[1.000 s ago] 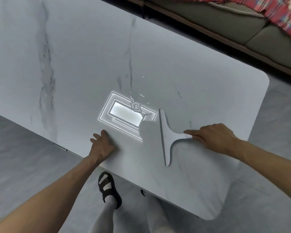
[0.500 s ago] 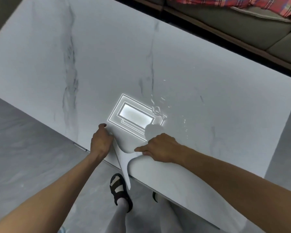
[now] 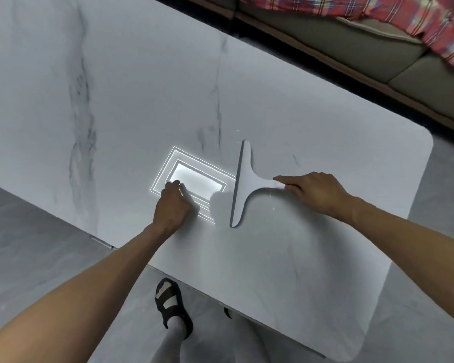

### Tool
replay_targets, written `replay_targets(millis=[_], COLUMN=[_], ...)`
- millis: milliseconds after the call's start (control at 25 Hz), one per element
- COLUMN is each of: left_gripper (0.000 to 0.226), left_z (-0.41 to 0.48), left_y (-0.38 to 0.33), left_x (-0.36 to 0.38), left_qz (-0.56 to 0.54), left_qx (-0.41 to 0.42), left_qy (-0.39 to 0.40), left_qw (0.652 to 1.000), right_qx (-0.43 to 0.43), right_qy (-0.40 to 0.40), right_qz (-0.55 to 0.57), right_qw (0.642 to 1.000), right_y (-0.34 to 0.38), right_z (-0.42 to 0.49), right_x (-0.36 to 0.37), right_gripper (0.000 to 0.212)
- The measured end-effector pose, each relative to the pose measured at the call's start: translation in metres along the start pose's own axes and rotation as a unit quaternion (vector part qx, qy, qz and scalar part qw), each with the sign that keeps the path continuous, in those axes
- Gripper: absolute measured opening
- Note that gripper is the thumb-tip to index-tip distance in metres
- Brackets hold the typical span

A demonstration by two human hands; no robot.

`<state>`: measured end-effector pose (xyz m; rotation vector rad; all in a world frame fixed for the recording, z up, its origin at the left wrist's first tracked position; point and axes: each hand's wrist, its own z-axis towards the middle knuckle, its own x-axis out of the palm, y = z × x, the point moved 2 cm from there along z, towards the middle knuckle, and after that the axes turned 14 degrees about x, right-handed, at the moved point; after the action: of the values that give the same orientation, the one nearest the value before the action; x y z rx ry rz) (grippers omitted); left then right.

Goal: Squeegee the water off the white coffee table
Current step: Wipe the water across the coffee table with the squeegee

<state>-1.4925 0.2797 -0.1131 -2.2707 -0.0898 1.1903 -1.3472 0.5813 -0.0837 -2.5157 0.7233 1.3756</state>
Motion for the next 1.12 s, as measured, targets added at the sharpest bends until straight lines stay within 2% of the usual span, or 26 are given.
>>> replay_targets(millis=[80, 160, 240, 320, 400, 600, 760, 920, 1120], left_gripper=[0.032, 0.044, 0.077, 0.122, 0.142, 0.142, 0.142, 0.142, 0.139], left_z=[0.015, 0.032, 0.048, 0.061, 0.068, 0.074, 0.077, 0.076, 0.073], left_y=[-0.01, -0.013, -0.012, -0.007, -0.002, -0.001, -0.001, -0.003, -0.007], left_x=[0.015, 0.028, 0.037, 0.044, 0.049, 0.052, 0.05, 0.049, 0.046], left_qz=[0.06, 0.116, 0.16, 0.171, 0.198, 0.252, 0.265, 0.259, 0.253], left_qx=[0.043, 0.049, 0.033, 0.01, 0.006, 0.022, 0.035, 0.035, 0.036], left_qy=[0.022, 0.043, 0.064, 0.073, 0.079, 0.083, 0.087, 0.094, 0.103], left_qw=[0.997, 0.991, 0.984, 0.983, 0.977, 0.964, 0.96, 0.961, 0.961], right_qx=[0.042, 0.074, 0.097, 0.104, 0.099, 0.084, 0.079, 0.073, 0.126], right_qy=[-0.003, -0.003, -0.005, -0.025, -0.053, -0.038, -0.022, -0.036, -0.007], right_qz=[-0.001, -0.007, 0.006, 0.052, 0.105, 0.208, 0.194, 0.145, 0.087], right_qw=[0.999, 0.997, 0.995, 0.993, 0.988, 0.974, 0.978, 0.986, 0.988], right_y=[-0.033, -0.054, -0.062, -0.055, -0.034, 0.062, 0.095, 0.047, -0.044], right_z=[-0.018, -0.036, -0.043, -0.03, 0.005, 0.127, 0.159, 0.113, 0.017], right_x=[-0.003, -0.009, -0.022, -0.041, -0.063, -0.097, -0.084, -0.057, -0.029], right_gripper=[0.037, 0.037, 0.037, 0.035, 0.036, 0.044, 0.047, 0.044, 0.042])
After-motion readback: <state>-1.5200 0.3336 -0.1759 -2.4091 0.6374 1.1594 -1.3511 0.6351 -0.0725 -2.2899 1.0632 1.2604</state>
